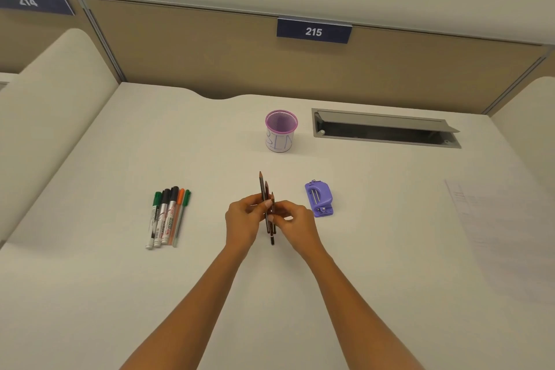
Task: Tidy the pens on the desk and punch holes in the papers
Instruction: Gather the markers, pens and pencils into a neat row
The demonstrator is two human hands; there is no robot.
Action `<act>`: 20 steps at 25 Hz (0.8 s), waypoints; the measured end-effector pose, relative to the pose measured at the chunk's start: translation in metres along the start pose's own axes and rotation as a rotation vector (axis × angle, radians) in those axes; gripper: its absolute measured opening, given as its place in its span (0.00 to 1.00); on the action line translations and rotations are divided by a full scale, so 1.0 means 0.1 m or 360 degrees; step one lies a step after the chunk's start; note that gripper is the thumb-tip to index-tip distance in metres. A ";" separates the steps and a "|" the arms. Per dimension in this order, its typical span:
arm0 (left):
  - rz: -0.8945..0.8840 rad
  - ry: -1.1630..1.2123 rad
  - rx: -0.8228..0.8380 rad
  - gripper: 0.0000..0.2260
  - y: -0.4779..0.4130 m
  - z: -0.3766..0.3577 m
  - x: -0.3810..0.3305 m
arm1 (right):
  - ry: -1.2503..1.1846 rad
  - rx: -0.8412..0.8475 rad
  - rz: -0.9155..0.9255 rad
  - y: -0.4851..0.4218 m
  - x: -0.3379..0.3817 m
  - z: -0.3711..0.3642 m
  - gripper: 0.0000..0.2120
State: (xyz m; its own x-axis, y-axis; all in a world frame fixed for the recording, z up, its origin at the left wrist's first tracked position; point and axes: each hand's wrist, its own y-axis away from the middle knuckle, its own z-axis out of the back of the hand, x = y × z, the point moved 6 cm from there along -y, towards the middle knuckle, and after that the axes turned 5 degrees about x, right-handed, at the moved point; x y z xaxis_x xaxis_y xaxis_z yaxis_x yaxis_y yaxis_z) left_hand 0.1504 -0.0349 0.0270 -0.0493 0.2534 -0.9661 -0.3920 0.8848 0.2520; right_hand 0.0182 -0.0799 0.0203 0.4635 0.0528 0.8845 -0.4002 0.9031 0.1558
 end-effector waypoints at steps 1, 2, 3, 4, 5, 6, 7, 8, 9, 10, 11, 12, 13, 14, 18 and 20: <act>-0.0044 -0.0029 0.0014 0.10 0.00 0.02 -0.03 | -0.0017 -0.0010 0.0023 -0.01 0.03 -0.01 0.06; -0.0096 -0.0067 0.0021 0.10 0.01 0.04 -0.06 | -0.0036 -0.0022 0.0051 -0.02 0.06 -0.02 0.06; -0.0153 -0.0098 0.0023 0.09 0.02 0.06 -0.09 | -0.0054 -0.0037 0.0084 -0.03 0.08 -0.03 0.06; -0.0215 -0.0126 0.0023 0.09 0.03 0.09 -0.13 | -0.0071 -0.0056 0.0121 -0.02 0.11 -0.04 0.07; -0.0277 -0.0159 0.0023 0.08 0.04 0.12 -0.15 | -0.0088 -0.0076 0.0150 -0.02 0.12 -0.05 0.08; -0.0328 -0.0191 0.0025 0.08 0.06 0.15 -0.16 | -0.0103 -0.0096 0.0169 -0.02 0.13 -0.07 0.10; -0.0358 -0.0216 0.0028 0.08 0.07 0.18 -0.14 | -0.0110 -0.0109 0.0182 -0.01 0.13 -0.09 0.10; -0.0368 -0.0228 0.0028 0.08 0.09 0.21 -0.10 | -0.0108 -0.0113 0.0196 0.01 0.13 -0.12 0.11; -0.0366 -0.0224 0.0020 0.08 0.11 0.23 -0.05 | -0.0096 -0.0104 0.0213 0.02 0.13 -0.16 0.11; -0.0361 -0.0207 0.0004 0.08 0.12 0.26 0.01 | -0.0082 -0.0089 0.0228 0.03 0.13 -0.19 0.10; -0.0358 -0.0184 -0.0017 0.09 0.13 0.28 0.06 | -0.0071 -0.0075 0.0241 0.03 0.13 -0.23 0.10; -0.0360 -0.0164 -0.0041 0.09 0.13 0.30 0.10 | -0.0072 -0.0067 0.0249 0.03 0.12 -0.26 0.10; -0.0365 -0.0153 -0.0065 0.09 0.12 0.33 0.13 | -0.0082 -0.0062 0.0251 0.03 0.12 -0.29 0.10; -0.0368 -0.0143 -0.0092 0.10 0.12 0.36 0.14 | -0.0094 -0.0056 0.0249 0.02 0.12 -0.31 0.10; -0.0335 -0.0036 -0.0208 0.11 0.11 0.47 0.20 | -0.0146 -0.0027 0.0231 -0.04 0.14 -0.41 0.09; -0.0325 -0.0012 -0.0247 0.10 0.11 0.50 0.22 | -0.0159 -0.0032 0.0236 -0.06 0.16 -0.44 0.09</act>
State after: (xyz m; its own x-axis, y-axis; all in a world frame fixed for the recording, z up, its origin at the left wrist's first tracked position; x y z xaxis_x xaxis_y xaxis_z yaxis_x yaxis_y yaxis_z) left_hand 0.1910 0.0000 0.0113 0.0522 0.0789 -0.9955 -0.5295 0.8474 0.0394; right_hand 0.0624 -0.0655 0.0143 0.3192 0.1440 0.9367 -0.4420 0.8969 0.0127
